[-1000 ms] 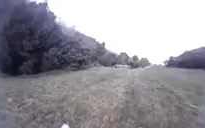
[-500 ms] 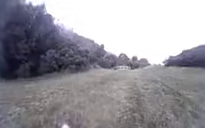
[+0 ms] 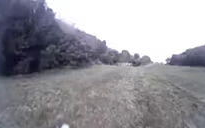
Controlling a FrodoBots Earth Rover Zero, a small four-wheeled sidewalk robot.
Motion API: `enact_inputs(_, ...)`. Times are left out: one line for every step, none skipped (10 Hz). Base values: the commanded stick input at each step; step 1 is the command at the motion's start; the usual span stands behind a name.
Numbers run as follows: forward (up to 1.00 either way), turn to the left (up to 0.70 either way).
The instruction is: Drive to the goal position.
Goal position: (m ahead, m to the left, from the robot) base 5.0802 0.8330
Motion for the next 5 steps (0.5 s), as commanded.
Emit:
enact_inputs(0.7,0.0)
enact_inputs(0.7,0.0)
enact_inputs(0.7,0.0)
enact_inputs(0.7,0.0)
enact_inputs(0.7,0.0)
